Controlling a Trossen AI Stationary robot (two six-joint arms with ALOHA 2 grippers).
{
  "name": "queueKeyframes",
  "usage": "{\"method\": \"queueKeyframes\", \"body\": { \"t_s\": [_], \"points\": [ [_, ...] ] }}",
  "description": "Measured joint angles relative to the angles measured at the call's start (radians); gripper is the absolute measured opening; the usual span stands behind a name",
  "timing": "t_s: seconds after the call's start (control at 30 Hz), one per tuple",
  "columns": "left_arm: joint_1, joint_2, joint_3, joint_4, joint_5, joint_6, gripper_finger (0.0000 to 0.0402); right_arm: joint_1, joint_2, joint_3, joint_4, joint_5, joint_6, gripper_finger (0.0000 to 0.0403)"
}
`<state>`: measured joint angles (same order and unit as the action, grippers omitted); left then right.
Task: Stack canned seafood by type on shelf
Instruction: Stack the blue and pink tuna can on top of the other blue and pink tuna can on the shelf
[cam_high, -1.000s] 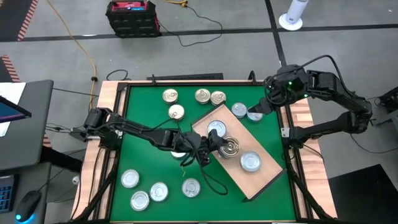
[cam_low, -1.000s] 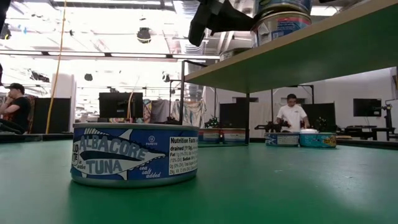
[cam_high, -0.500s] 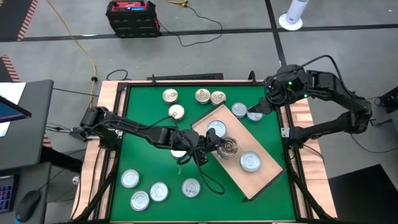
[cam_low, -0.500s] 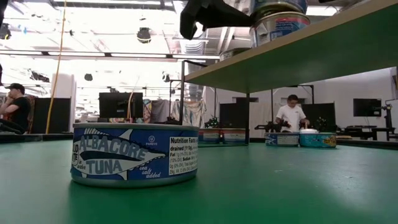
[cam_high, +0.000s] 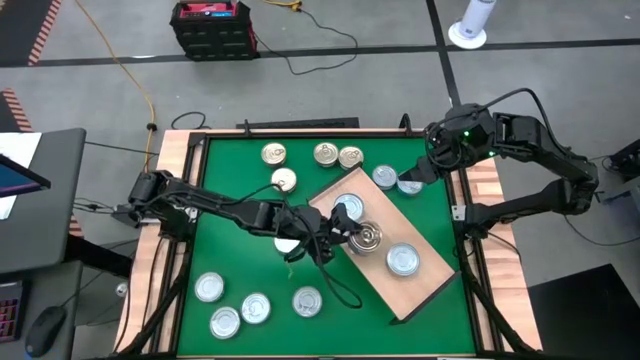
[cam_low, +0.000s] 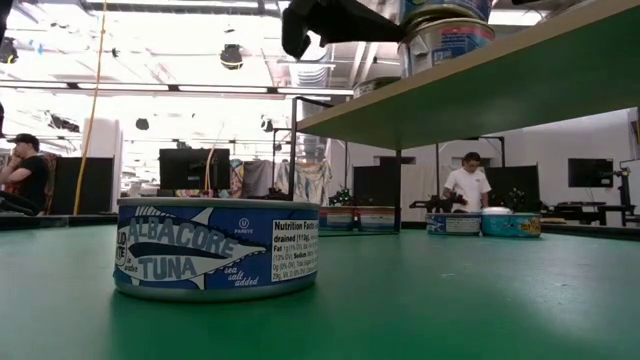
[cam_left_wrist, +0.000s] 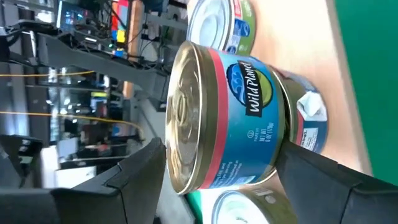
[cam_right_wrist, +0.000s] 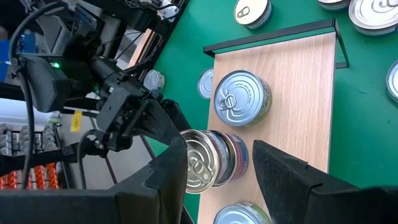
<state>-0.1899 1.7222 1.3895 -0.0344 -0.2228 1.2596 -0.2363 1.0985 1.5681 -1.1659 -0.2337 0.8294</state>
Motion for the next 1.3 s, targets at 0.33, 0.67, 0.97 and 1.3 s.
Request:
{"method": "queueKeyframes", "body": {
  "t_s": [0.33,0.67,0.97,1.3],
  "points": [
    [0.025,-0.015,0.01,-0.041,0.049,-0.044,0.0286,-0.001,0.0,0.0,0.001,0.0,-0.013,0.0204],
    [0.032,-0.015,0.01,-0.029,0.07,-0.076,0.0277,-0.003,0.001,0.0,0.012,0.0,-0.016,0.0204],
    [0.041,-0.041,0.01,-0.075,0.082,-0.098,0.0276,-0.009,0.001,0.0,0.036,0.0,-0.027,0.0204],
    [0.045,-0.075,0.011,-0.191,0.128,-0.156,0.0276,-0.014,0.001,0.0,0.045,-0.002,-0.045,0.0204]
  ]
}}
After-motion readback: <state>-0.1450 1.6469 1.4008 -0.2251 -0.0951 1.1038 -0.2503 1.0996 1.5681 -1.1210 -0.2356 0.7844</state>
